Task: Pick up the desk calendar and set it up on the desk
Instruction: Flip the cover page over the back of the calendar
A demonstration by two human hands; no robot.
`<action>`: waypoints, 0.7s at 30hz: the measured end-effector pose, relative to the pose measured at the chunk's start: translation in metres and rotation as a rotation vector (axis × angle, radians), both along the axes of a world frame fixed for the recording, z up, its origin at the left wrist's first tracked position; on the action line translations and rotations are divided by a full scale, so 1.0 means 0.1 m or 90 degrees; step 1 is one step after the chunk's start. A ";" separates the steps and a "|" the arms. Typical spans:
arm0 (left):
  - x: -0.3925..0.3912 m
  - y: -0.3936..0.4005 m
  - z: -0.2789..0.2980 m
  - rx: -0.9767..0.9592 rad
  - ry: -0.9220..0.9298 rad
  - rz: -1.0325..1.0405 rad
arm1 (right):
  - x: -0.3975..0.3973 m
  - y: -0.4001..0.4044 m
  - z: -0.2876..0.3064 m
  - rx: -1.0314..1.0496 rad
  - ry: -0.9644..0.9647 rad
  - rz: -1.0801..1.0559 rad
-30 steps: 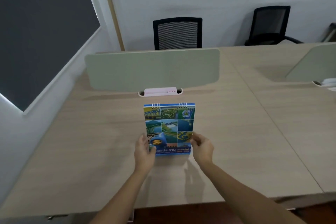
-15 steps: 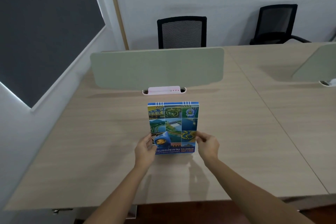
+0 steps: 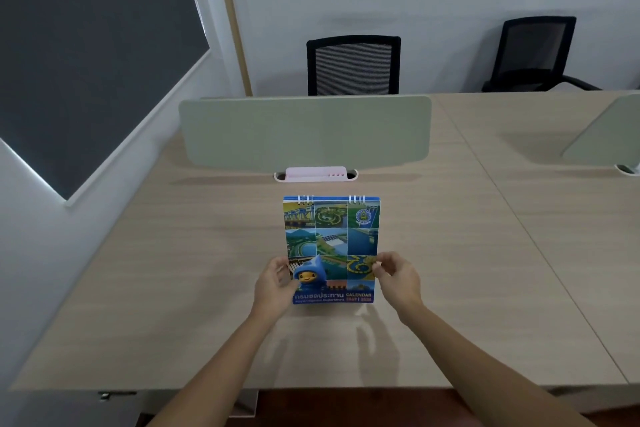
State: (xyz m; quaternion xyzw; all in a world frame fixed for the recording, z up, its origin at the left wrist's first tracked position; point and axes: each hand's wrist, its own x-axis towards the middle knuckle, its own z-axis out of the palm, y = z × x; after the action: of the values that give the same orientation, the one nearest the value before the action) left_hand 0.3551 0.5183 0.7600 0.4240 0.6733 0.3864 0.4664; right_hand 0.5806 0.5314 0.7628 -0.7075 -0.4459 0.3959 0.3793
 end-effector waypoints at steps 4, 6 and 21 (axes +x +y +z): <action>0.06 0.01 0.04 -0.010 -0.016 -0.002 | -0.04 0.00 0.04 -0.001 0.038 0.031; 0.07 -0.01 0.05 -0.010 -0.013 0.005 | -0.06 -0.02 0.07 0.001 0.053 0.019; 0.11 -0.06 0.14 -0.022 0.013 -0.014 | -0.10 -0.09 0.12 -0.009 0.051 0.037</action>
State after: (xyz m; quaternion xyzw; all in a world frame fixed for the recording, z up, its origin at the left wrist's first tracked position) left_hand 0.3658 0.5122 0.7743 0.4270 0.6799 0.3656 0.4708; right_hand 0.5707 0.5224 0.7753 -0.6804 -0.4480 0.4381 0.3800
